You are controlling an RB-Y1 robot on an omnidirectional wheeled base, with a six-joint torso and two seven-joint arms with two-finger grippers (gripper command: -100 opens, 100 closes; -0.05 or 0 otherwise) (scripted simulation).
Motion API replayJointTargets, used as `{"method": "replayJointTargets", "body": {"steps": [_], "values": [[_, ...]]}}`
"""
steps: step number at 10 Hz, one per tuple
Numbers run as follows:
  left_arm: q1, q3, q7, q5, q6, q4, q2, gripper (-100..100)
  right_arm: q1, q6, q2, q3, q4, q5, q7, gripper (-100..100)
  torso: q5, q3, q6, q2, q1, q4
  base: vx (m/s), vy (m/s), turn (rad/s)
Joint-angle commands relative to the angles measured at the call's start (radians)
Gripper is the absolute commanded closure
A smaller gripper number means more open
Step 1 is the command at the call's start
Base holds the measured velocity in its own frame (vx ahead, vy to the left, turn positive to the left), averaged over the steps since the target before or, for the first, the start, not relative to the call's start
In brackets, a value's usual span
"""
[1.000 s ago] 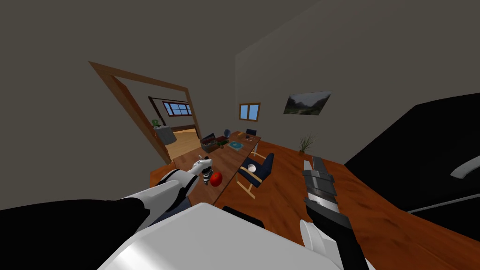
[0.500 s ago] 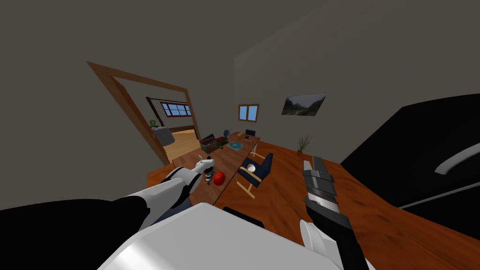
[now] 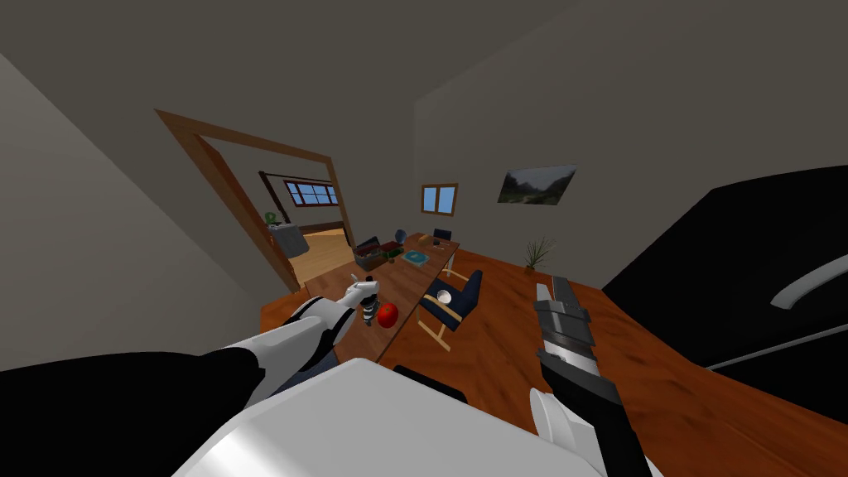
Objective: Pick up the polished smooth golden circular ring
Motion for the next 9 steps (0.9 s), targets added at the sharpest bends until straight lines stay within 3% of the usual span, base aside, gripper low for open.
{"method": "replayJointTargets", "body": {"steps": [1,4,5,6,9], "values": [[0.014,0.002,0.003,-0.007,-0.033,0.009,-0.016,-100,0.0,0.0,0.0,0.0,0.0,0.0,0.0,0,0.0,0.0,0.0,0.0,0.0,0.0,0.0,0.0,0.0],[0.028,0.004,0.007,-0.014,-0.066,0.018,-0.032,-100,0.0,0.0,0.0,0.0,0.0,0.0,0.0,0,0.004,-0.002,0.001,-0.001,0.001,-0.003,0.0,0.0,0.0],[0.025,0.004,0.007,-0.012,-0.045,-0.004,-0.02,-100,0.0,0.0,0.0,0.0,0.0,0.0,0.0,0,0.006,-0.003,0.001,-0.002,0.001,-0.005,0.0,0.0,0.0],[0.026,0.004,0.009,-0.012,-0.046,-0.006,-0.02,100,0.0,0.0,0.0,0.0,0.0,0.0,0.0,0,0.006,-0.004,0.001,-0.002,0.001,-0.006,0.0,0.0,0.0],[0.027,0.006,0.011,-0.011,-0.045,-0.005,-0.02,100,0.0,0.0,0.0,0.0,0.0,0.0,0.0,0,0.007,-0.005,0.003,-0.003,0.003,-0.006,0.0,-0.001,0.004]]}}
